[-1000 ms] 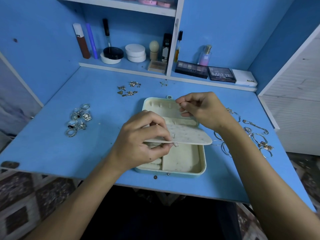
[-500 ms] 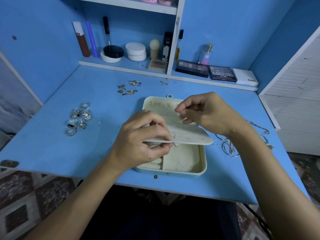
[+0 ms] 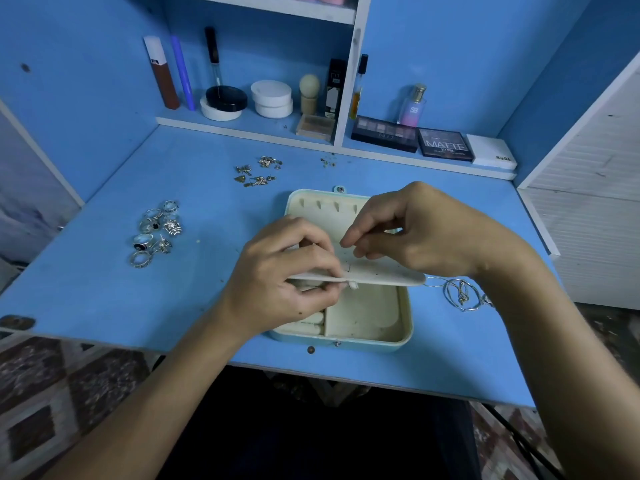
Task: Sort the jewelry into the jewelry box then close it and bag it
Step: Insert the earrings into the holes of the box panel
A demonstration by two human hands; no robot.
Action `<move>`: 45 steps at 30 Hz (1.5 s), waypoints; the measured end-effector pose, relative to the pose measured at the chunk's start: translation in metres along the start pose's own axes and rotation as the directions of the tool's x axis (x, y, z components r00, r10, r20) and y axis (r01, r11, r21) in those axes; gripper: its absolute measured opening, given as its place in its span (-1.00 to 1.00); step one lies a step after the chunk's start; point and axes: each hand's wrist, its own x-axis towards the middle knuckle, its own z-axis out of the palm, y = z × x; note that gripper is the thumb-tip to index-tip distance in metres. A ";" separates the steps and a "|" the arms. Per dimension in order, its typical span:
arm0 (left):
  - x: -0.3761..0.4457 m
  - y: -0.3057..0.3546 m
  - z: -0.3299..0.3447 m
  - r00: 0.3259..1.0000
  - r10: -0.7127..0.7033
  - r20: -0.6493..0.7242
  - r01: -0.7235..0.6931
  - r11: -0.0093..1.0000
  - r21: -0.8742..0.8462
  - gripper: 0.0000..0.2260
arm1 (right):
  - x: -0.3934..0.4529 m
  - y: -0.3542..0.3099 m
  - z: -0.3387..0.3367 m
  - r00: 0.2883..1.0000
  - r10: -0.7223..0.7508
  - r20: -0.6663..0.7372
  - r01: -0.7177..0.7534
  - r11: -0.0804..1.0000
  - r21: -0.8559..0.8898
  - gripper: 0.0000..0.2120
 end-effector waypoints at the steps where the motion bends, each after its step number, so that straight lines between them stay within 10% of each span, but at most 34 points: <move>1: 0.000 0.000 0.000 1.000 0.000 -0.001 0.000 1.000 0.000 -0.92 | -0.001 -0.001 0.000 1.000 0.000 0.001 0.000 1.000 0.002 -0.75; 45: 0.000 -0.001 0.001 1.000 -0.018 0.003 0.018 1.000 -0.016 -0.92 | -0.002 0.003 0.000 0.998 -0.039 -0.053 0.047 0.988 0.149 -0.81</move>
